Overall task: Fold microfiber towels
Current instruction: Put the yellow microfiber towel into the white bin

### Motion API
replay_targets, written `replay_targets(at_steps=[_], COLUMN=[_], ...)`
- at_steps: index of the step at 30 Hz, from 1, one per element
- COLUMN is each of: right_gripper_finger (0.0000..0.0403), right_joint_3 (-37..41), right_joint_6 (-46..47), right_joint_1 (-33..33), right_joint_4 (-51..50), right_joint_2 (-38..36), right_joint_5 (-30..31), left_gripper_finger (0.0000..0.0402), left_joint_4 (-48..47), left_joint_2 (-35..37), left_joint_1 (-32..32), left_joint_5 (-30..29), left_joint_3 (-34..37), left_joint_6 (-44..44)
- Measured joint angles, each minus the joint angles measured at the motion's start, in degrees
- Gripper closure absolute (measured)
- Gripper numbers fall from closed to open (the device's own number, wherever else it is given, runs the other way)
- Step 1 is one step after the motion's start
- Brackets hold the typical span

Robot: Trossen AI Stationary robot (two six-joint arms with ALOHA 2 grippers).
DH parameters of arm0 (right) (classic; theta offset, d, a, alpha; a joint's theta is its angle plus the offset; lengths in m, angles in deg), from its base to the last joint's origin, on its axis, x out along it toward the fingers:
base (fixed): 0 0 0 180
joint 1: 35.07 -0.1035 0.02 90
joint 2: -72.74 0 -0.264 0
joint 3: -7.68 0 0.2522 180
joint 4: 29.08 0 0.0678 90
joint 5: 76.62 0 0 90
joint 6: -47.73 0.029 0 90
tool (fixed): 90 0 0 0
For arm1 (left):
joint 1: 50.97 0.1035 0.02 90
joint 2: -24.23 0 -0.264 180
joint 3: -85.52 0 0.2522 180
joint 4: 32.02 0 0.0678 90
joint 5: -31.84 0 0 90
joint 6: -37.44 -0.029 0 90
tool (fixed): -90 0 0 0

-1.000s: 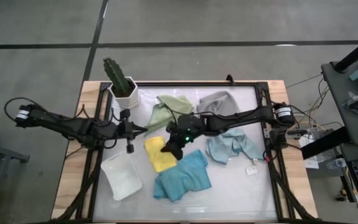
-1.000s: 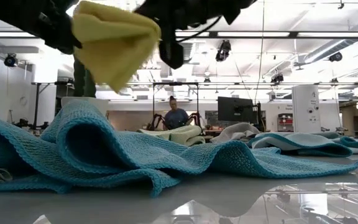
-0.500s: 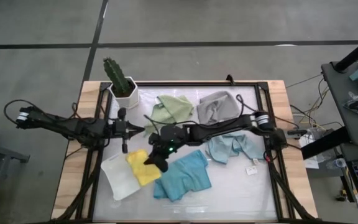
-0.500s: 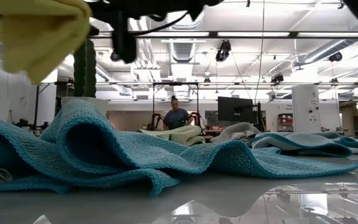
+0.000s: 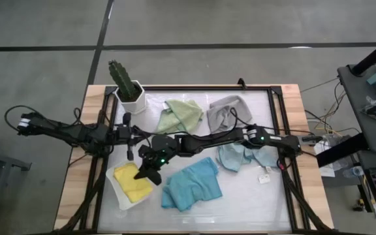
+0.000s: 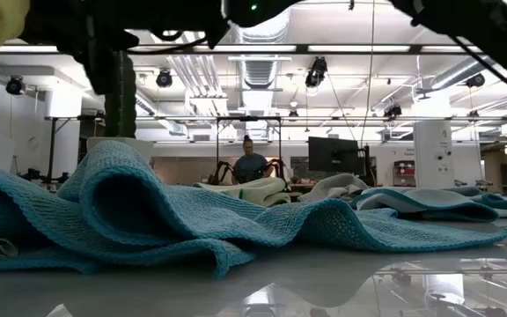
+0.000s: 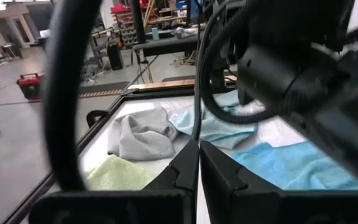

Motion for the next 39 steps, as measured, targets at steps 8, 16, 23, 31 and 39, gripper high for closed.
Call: replay_targets(at_steps=[8,16,23,31,39], right_gripper_finger=[0.0390,0.0390,0.0390,0.0390,0.0342], right_joint_3=[-5.05,-4.35,-2.21,-0.61,-0.59], right_joint_6=[-1.35,-4.85,-8.57,-8.91,-8.68], right_joint_1=[0.11,-0.45,-0.92,-1.00,-1.00], right_joint_4=[-0.03,0.37,0.49,0.46,0.44], right_joint_2=[5.20,5.53,5.53,5.53,5.53], right_joint_5=[2.68,4.56,8.85,10.16,10.21], left_gripper_finger=[0.0402,0.0402,0.0402,0.0402,0.0402], left_joint_4=[-2.30,-1.19,-0.10,-0.07,-0.08], left_joint_2=[1.07,1.82,1.96,1.29,1.29], left_joint_1=[-0.04,-0.04,-0.02,0.00,0.00], left_joint_5=[0.00,0.00,0.00,0.00,0.00], left_joint_3=[0.36,0.55,0.57,0.57,0.57], left_joint_6=[0.20,0.22,0.24,0.24,0.26])
